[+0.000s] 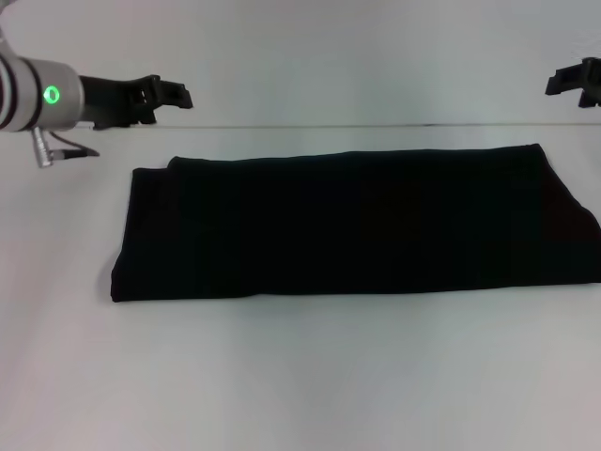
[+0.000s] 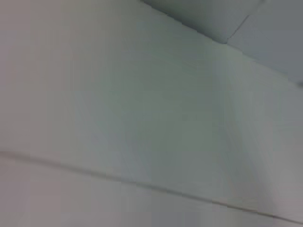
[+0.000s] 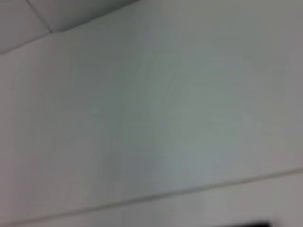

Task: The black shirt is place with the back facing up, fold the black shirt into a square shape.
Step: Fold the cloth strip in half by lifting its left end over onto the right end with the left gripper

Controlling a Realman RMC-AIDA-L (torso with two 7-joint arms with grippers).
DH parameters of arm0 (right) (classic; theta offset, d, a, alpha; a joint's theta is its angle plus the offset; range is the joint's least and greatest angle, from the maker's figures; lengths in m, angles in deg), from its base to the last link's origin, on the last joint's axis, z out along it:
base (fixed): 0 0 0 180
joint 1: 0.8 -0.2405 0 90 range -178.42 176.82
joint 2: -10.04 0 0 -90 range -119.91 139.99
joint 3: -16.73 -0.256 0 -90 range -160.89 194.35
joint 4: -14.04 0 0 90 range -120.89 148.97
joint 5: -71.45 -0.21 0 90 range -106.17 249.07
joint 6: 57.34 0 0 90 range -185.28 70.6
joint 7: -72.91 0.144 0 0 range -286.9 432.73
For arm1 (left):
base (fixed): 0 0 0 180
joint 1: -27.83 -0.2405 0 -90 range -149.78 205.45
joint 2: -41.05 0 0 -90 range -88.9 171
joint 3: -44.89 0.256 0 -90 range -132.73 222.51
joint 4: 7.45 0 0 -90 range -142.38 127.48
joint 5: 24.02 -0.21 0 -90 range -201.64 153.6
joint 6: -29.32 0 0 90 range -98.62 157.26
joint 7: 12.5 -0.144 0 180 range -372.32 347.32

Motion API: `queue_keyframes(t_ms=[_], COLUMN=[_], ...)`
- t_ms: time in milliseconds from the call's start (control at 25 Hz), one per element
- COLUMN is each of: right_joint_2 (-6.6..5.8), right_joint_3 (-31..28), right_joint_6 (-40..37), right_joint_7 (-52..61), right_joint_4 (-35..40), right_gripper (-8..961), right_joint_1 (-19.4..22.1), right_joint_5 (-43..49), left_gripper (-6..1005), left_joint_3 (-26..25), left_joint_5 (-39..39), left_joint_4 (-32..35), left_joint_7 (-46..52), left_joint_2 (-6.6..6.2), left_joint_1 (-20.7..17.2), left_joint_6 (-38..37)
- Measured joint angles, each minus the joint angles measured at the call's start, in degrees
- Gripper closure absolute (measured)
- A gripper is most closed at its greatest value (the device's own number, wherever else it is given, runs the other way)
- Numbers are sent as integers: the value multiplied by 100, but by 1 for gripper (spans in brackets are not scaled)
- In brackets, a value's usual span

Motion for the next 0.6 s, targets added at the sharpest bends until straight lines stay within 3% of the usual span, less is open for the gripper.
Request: queue_keyframes(t_ms=[160, 280, 400, 600], right_joint_2=[-259, -454, -550, -570], right_joint_3=[-52, -62, -107, -161], right_joint_6=[-1104, -1594, -1768, -1727], right_joint_7=[219, 274, 286, 284], right_joint_4=[238, 237, 241, 260], right_gripper=[428, 315, 278, 278], right_joint_1=[43, 92, 196, 333], right_joint_5=[0, -2, -1, -14], left_gripper=[480, 373, 271, 272], left_joint_3=[-406, -1496, -2251, -2832], left_joint_5=[1070, 1171, 1113, 750], left_joint_4=[-209, -578, -685, -697], left_joint_7=[-311, -649, -774, -673], left_joint_2=[-273, -450, -507, -443], left_joint_1=[-401, -742, -1080, -1686], left_joint_6=[-1261, -2489, -3151, -3397])
